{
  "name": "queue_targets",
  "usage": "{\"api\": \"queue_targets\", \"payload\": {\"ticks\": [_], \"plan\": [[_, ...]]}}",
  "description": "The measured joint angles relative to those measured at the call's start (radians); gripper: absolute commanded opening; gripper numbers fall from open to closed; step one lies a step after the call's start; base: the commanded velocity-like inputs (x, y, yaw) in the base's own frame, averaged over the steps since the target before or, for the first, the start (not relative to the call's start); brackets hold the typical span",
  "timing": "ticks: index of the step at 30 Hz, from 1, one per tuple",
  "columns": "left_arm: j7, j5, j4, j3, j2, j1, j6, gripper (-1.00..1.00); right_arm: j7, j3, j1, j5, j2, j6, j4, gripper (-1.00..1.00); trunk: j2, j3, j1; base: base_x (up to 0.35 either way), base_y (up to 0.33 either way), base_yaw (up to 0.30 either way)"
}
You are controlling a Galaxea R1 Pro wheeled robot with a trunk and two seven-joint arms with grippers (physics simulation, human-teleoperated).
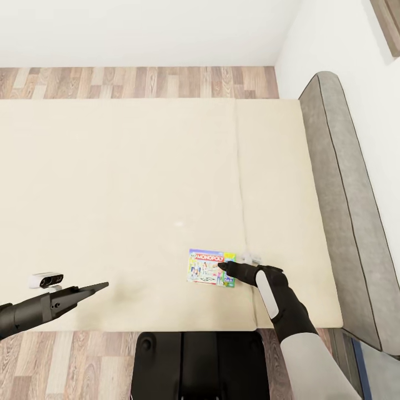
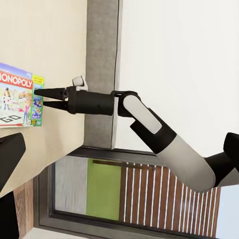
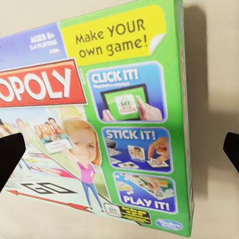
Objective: Put all the toys in the child's room - the three board games (two on the bed and one on the table), the two jigsaw puzzles on the table, and the tennis ball on the table - inside the toy box on the table in the child's room.
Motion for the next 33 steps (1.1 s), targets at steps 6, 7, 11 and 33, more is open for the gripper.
{"api": "queue_targets", "payload": {"ticks": [6, 7, 11, 33], "plan": [[0.000, 0.000, 0.003, 0.004, 0.002, 0.000, 0.000, 1.00, 0.005, 0.000, 0.000, -0.001, -0.004, 0.005, -0.006, 1.00, 0.000, 0.000, 0.000, 0.000, 0.000, 0.000], [0.000, 0.000, 0.003, 0.005, 0.001, -0.001, 0.001, 1.00, 0.003, 0.000, -0.001, -0.001, -0.001, 0.011, -0.012, 1.00, 0.000, 0.000, 0.000, 0.000, 0.000, 0.000], [0.000, 0.000, 0.003, 0.004, 0.001, -0.002, 0.001, 1.00, -0.001, 0.000, -0.002, -0.001, 0.003, 0.011, -0.017, 1.00, 0.000, 0.000, 0.000, 0.000, 0.000, 0.000], [0.000, 0.000, 0.005, 0.003, 0.017, -0.002, 0.002, 1.00, -0.003, 0.002, -0.003, -0.001, -0.003, 0.003, 0.005, 1.00, 0.000, 0.000, 0.000, 0.000, 0.000, 0.000]]}}
